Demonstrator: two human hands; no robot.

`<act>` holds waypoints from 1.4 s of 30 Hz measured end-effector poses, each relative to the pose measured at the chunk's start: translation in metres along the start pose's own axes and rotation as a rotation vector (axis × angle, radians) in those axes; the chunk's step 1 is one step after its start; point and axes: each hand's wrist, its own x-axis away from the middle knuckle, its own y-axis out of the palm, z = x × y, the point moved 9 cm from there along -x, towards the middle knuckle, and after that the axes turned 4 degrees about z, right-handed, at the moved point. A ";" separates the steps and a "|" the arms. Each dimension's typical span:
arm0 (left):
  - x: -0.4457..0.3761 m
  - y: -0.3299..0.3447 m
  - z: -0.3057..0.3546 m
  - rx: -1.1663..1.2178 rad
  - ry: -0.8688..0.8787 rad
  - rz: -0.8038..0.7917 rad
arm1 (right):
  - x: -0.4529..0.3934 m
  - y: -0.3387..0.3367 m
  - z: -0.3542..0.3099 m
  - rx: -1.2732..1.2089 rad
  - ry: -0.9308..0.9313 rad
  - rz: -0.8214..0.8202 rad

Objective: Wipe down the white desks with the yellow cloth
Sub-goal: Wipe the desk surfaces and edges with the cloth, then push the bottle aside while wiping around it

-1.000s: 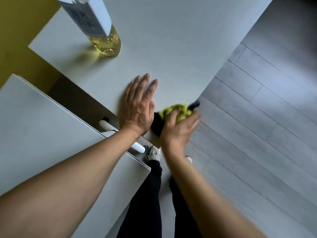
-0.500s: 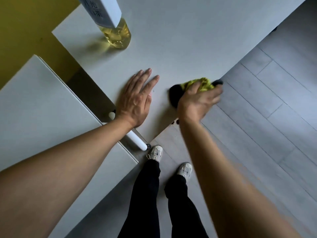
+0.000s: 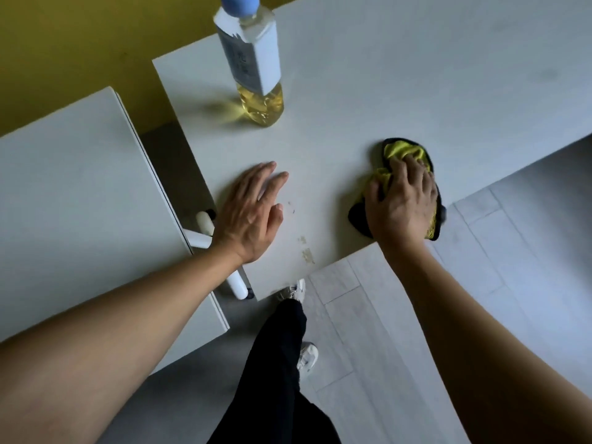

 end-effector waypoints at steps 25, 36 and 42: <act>-0.136 -0.039 -0.046 0.415 -0.842 0.449 | -0.056 0.028 -0.057 -0.139 -0.598 -0.228; -0.192 -0.003 -0.004 0.334 -1.046 0.470 | -0.067 0.044 -0.058 -0.180 -1.150 -0.553; -0.134 0.001 0.023 0.232 -1.177 0.517 | -0.066 0.039 -0.061 -0.249 -1.169 -0.539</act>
